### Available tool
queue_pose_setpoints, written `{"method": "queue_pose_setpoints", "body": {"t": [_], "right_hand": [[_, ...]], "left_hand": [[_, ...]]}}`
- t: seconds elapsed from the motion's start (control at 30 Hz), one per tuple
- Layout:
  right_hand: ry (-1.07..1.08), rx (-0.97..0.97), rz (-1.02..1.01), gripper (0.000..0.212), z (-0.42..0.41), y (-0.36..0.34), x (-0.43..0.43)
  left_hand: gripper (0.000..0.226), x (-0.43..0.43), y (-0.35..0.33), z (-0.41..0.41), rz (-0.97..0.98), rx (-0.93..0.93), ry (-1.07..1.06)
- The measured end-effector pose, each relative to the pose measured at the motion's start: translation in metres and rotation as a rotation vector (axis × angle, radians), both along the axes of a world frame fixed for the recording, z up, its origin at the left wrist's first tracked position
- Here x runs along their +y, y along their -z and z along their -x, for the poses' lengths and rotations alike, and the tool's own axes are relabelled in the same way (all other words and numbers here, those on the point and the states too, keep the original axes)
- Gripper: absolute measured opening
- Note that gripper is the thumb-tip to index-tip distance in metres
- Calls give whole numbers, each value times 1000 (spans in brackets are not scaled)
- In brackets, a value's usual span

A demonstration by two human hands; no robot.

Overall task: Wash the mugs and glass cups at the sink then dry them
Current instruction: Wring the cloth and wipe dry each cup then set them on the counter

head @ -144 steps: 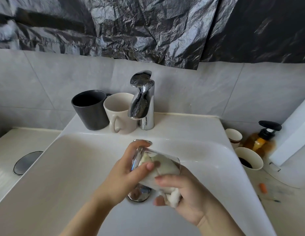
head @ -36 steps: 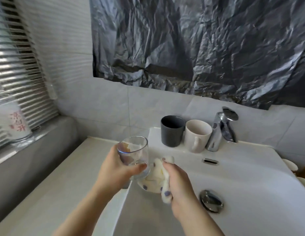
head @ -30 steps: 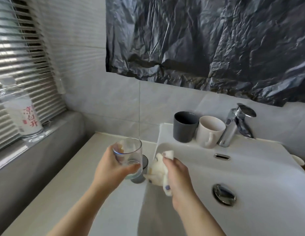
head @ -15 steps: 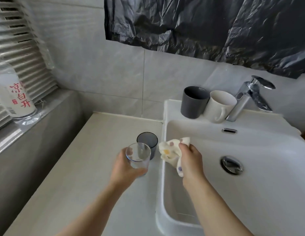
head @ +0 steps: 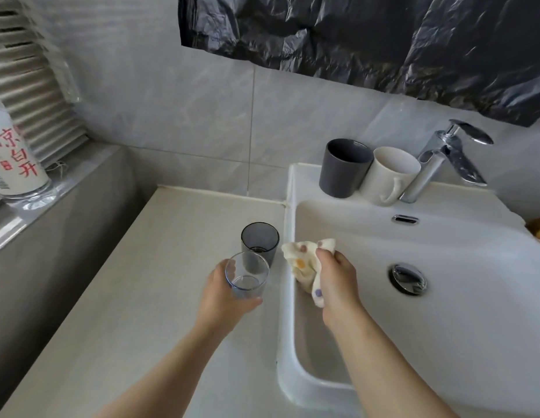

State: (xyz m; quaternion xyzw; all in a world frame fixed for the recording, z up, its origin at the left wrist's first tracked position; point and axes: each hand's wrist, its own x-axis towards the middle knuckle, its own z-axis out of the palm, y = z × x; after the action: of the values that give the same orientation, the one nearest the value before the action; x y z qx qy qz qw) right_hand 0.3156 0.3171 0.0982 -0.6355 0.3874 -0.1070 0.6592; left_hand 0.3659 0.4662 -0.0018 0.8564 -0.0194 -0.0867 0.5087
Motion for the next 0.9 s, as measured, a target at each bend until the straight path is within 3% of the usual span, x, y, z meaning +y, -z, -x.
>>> {"method": "queue_pose_setpoints", "body": {"t": [0.13, 0.27, 0.5, 0.7, 0.9], "right_hand": [[-14, -4, -24, 17, 3, -3, -1], [-32, -13, -34, 20, 10, -9, -7], [-43, -82, -37, 20, 26, -33, -38], [-15, -110, 13, 17, 42, -47, -92], [-40, -92, 54, 17, 48, -52, -157]], "left_hand": [[83, 6, -6, 0, 9, 41, 56], [102, 10, -34, 15, 68, -13, -4], [37, -30, -105, 19, 211, -180, -13], [20, -116, -124, 25, 287, -64, 78], [19, -202, -122, 18, 312, 31, 53]]}}
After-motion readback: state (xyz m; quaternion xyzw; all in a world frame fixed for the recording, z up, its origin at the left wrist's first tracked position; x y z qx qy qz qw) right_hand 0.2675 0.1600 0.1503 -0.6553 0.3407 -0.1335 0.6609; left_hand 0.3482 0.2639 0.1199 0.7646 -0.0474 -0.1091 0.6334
